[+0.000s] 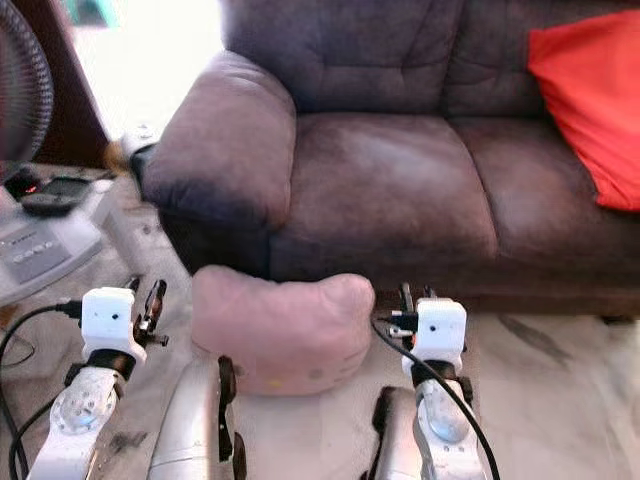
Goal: Move the pillow to the sofa from floor
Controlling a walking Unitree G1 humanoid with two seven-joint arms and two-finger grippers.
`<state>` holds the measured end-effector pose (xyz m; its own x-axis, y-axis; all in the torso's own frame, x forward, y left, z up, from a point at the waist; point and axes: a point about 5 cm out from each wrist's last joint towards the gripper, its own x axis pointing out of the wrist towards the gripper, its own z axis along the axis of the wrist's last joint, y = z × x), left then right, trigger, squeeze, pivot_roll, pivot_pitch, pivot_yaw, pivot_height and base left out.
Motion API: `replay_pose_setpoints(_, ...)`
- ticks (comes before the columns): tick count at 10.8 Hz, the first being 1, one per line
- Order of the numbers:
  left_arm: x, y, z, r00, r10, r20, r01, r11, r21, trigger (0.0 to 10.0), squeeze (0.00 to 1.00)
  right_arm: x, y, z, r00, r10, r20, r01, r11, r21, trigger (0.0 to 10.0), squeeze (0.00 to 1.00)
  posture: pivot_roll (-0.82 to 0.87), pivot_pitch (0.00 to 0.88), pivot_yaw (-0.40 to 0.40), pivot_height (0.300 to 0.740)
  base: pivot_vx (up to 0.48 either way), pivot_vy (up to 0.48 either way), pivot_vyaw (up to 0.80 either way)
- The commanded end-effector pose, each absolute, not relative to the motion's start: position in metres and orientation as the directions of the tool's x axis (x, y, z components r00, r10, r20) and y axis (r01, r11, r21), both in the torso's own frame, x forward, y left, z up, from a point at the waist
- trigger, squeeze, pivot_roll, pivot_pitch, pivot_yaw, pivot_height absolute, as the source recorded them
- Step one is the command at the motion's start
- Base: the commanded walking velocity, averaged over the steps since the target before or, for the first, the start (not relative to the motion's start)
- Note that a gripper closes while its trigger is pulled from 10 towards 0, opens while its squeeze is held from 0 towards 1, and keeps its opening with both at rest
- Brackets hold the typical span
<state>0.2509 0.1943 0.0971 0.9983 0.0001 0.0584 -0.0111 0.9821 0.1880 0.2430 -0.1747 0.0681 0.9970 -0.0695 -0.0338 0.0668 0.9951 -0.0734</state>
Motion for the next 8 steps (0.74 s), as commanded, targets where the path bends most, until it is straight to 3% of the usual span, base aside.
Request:
replay_pose_setpoints(1,0.2521,0.1919,0.0978,0.999,-0.011,0.05,0.002,0.983,0.184,10.0,0.0,0.2434,-0.1753,0.0675,0.997,-0.064,-0.035,0.061,0.996,-0.071,10.0,0.0,0.09,0.062,-0.035,0.506,0.0,0.0,0.0)
replay_pose_setpoints(8,0.257,0.1915,0.0972,0.999,-0.023,0.031,0.017,0.985,0.173,10.0,0.0,0.2457,-0.1713,0.0685,0.999,-0.036,-0.022,0.033,0.994,-0.105,10.0,0.0,0.08,0.035,-0.026,0.506,0.0,0.0,0.0)
